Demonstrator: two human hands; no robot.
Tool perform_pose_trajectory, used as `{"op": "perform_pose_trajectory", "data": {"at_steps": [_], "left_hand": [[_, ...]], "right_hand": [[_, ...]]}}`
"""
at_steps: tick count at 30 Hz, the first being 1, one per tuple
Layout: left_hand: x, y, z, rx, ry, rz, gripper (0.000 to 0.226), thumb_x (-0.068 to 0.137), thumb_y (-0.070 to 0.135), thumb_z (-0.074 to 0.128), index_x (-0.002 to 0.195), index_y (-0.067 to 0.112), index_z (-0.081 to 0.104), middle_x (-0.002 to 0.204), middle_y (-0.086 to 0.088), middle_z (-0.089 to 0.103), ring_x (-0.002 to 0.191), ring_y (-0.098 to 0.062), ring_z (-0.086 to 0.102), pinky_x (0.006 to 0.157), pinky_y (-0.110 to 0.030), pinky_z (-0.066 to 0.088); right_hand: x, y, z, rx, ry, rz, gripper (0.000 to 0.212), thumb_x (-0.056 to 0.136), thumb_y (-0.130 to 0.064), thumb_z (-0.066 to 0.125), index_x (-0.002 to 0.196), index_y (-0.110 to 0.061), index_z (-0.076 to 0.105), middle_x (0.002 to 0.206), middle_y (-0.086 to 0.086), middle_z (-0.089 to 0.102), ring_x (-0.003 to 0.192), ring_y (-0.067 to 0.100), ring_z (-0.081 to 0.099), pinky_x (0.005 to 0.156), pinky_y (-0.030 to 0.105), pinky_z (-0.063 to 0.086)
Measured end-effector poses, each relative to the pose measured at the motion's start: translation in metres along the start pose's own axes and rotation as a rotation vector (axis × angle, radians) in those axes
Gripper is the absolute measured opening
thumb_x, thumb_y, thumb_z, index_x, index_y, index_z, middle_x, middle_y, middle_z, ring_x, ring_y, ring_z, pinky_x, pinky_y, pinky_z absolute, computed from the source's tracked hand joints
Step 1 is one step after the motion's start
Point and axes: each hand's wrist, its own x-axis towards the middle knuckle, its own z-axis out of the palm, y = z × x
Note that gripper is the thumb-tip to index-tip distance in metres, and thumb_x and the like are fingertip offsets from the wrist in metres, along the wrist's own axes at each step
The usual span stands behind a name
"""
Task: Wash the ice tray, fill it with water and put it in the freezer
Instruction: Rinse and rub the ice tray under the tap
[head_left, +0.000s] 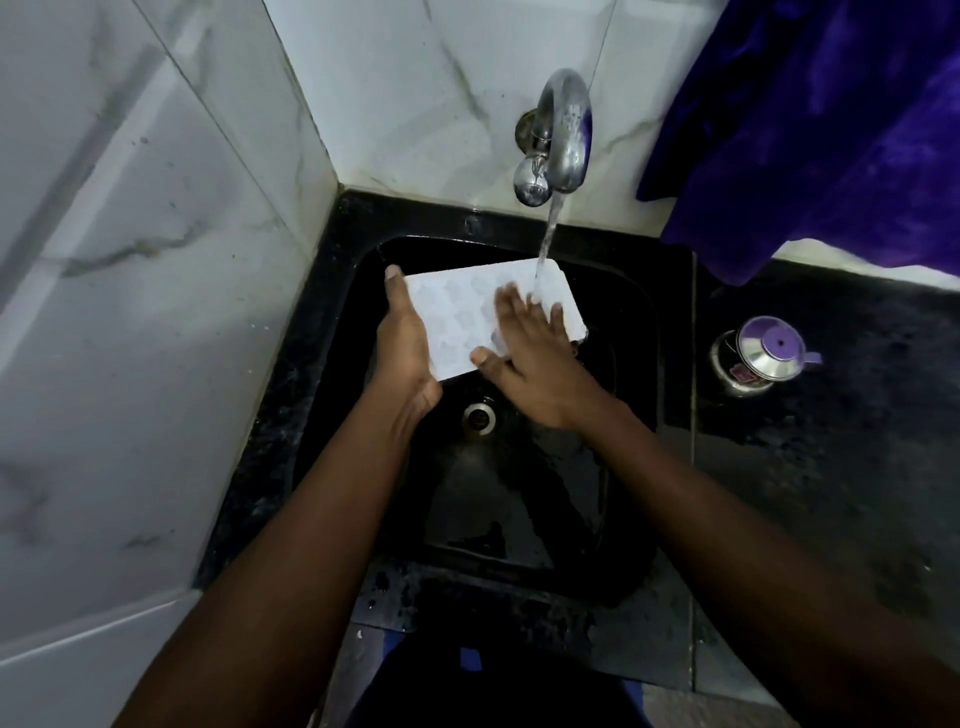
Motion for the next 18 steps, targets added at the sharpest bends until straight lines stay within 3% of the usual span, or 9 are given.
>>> {"op": "perform_pose_trajectory", "data": {"at_steps": [3,5,7,9,10,12,13,15,18], "left_hand": [[-0.015,0.007,0.036,0.151,-0.087,0.068,0.051,0.105,0.058,0.056,0.104,0.012,0.078,0.103,-0.012,0.083,0.098,-0.028,0.08,0.09,-0.046,0.065],[-0.014,0.005,0.056,0.289,-0.153,0.117,0.042,0.107,0.047,0.058,0.099,0.012,0.079,0.097,-0.012,0.082,0.089,-0.022,0.08,0.079,-0.036,0.065],[-0.011,0.003,0.074,0.393,-0.199,0.111,0.042,0.11,0.045,0.051,0.111,0.013,0.078,0.102,-0.011,0.081,0.093,-0.021,0.079,0.079,-0.032,0.062],[0.0,-0.005,0.083,0.488,-0.243,0.081,0.059,0.105,0.065,0.044,0.133,0.021,0.07,0.124,-0.011,0.077,0.116,-0.025,0.074,0.096,-0.039,0.06],[0.011,-0.014,0.087,0.601,-0.277,0.06,0.071,0.096,0.081,0.039,0.144,0.033,0.061,0.144,-0.011,0.067,0.134,-0.03,0.064,0.11,-0.048,0.052],[0.019,-0.024,0.092,0.816,-0.301,0.118,0.076,0.088,0.092,0.025,0.155,0.057,0.032,0.176,-0.001,0.025,0.163,-0.033,0.022,0.128,-0.059,0.025],[0.015,-0.027,0.095,0.841,-0.32,0.129,0.072,0.093,0.087,0.021,0.16,0.059,0.018,0.18,0.006,0.006,0.166,-0.029,0.003,0.131,-0.059,0.011],[-0.002,-0.024,0.1,0.846,-0.383,0.131,0.07,0.103,0.077,0.017,0.167,0.05,0.009,0.179,0.01,-0.008,0.164,-0.02,-0.017,0.13,-0.061,-0.008],[0.001,-0.029,0.098,1.065,-0.422,0.183,0.069,0.108,0.068,0.011,0.17,0.038,0.006,0.179,0.01,-0.009,0.163,-0.017,-0.019,0.123,-0.066,-0.021]], "right_hand": [[0.003,-0.024,-0.003,0.642,0.045,0.108,0.086,0.097,-0.078,0.037,0.167,-0.037,0.007,0.176,-0.003,-0.003,0.161,0.018,-0.009,0.131,0.053,-0.002],[0.011,-0.025,-0.014,1.005,0.128,0.092,0.082,0.096,-0.073,0.049,0.165,-0.035,0.025,0.173,-0.002,0.024,0.159,0.013,0.021,0.13,0.048,0.02],[0.015,-0.019,-0.024,1.254,0.232,0.082,0.055,0.104,-0.051,0.053,0.154,-0.027,0.047,0.154,0.005,0.055,0.143,0.019,0.052,0.123,0.049,0.038],[0.02,-0.013,-0.03,1.395,0.352,0.189,0.042,0.109,-0.039,0.05,0.142,-0.015,0.061,0.137,0.014,0.069,0.129,0.03,0.065,0.116,0.057,0.045],[0.022,-0.009,-0.03,1.485,0.393,0.242,0.044,0.11,-0.04,0.048,0.139,-0.011,0.064,0.133,0.019,0.07,0.126,0.036,0.066,0.114,0.061,0.045],[0.027,-0.004,-0.029,1.676,0.405,0.305,0.052,0.109,-0.049,0.044,0.14,-0.012,0.064,0.135,0.02,0.068,0.128,0.04,0.064,0.115,0.064,0.042],[0.028,-0.004,-0.03,1.739,0.395,0.339,0.056,0.107,-0.057,0.043,0.141,-0.017,0.064,0.138,0.017,0.067,0.129,0.039,0.063,0.117,0.062,0.04],[0.028,-0.002,-0.033,1.778,0.408,0.392,0.063,0.1,-0.071,0.043,0.135,-0.024,0.066,0.139,0.01,0.068,0.127,0.034,0.066,0.114,0.059,0.044],[0.022,0.001,-0.033,1.547,0.609,0.459,0.044,0.11,-0.046,0.048,0.129,-0.01,0.065,0.12,0.011,0.077,0.109,0.027,0.076,0.098,0.052,0.059]]}}
